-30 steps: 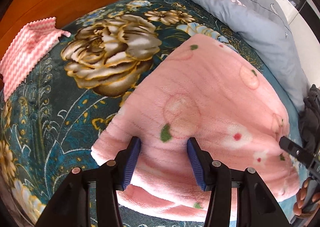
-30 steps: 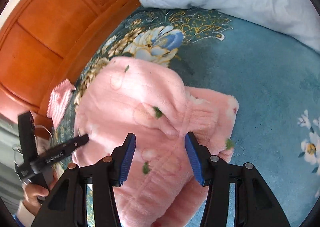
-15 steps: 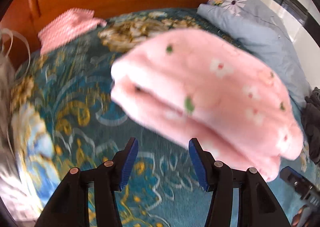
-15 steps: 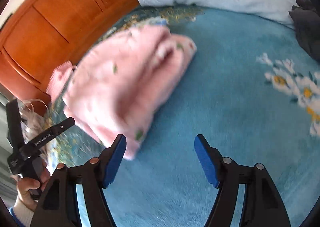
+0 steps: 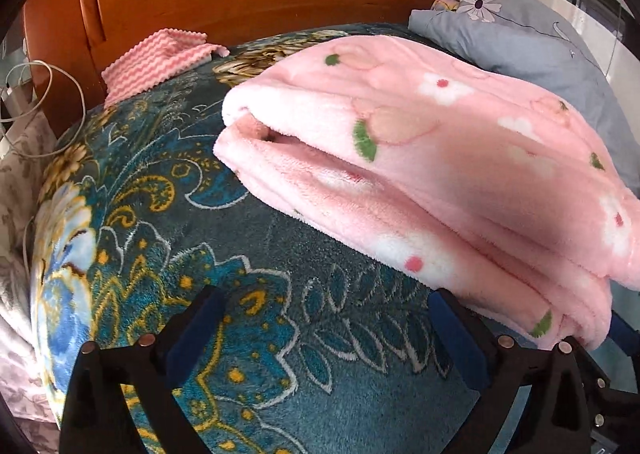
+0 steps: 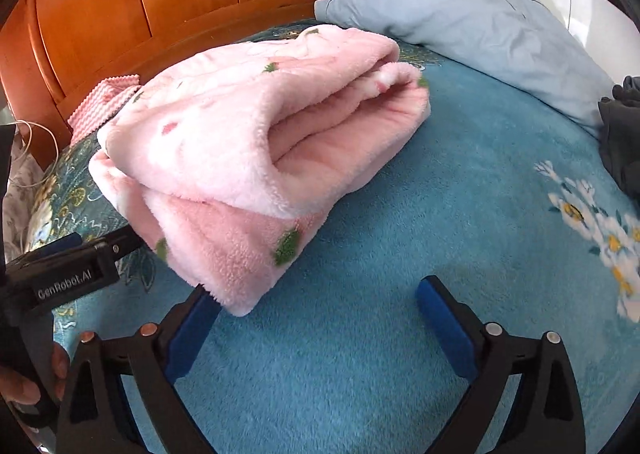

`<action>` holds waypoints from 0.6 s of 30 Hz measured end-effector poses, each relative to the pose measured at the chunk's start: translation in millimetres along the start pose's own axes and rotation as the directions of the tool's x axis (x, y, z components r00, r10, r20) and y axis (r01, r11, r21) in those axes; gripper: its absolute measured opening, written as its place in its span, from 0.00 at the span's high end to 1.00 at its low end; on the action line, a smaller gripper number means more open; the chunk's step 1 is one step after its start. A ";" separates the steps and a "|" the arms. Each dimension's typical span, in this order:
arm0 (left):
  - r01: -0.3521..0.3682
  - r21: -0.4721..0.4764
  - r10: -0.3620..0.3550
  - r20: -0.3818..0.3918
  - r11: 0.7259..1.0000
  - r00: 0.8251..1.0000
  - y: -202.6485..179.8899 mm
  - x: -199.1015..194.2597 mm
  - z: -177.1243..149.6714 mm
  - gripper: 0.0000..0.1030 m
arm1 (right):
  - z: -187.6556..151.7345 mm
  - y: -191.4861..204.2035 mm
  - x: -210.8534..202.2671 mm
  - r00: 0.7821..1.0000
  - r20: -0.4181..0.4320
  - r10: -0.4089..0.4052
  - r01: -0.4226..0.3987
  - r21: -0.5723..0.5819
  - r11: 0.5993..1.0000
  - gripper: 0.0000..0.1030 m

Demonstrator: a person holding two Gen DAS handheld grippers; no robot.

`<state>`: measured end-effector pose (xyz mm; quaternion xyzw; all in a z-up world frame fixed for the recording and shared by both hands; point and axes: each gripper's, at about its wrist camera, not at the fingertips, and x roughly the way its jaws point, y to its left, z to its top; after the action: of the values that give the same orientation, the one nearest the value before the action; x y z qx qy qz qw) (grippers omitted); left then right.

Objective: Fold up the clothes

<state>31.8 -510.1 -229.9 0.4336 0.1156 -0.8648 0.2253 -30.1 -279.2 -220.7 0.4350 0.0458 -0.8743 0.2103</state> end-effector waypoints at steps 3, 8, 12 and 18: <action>-0.031 0.021 0.031 0.001 0.999 1.000 -4.0 1.6 -2.1 0.00 | 1.5 5.0 4.3 0.999 -0.013 -0.031 0.031 -0.014 0.999 0.00; -0.034 0.019 0.034 -0.001 0.999 0.999 -3.1 3.4 -3.1 0.00 | 3.8 8.8 4.7 0.999 -0.018 -0.048 0.048 -0.021 0.999 0.00; -0.038 0.009 0.038 -0.003 0.999 0.999 -3.7 3.3 -3.0 0.00 | 5.3 10.0 2.1 0.999 -0.019 -0.047 0.046 -0.020 0.999 0.00; -0.038 0.008 0.038 -0.002 0.999 0.999 -3.0 4.1 -2.4 0.00 | 7.4 12.4 -2.9 0.999 -0.022 -0.046 0.046 -0.021 0.999 0.00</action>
<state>29.8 -507.7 -234.6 0.4375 0.1040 -0.8604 0.2397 -29.0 -291.5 -212.6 0.4413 0.0670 -0.8736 0.1941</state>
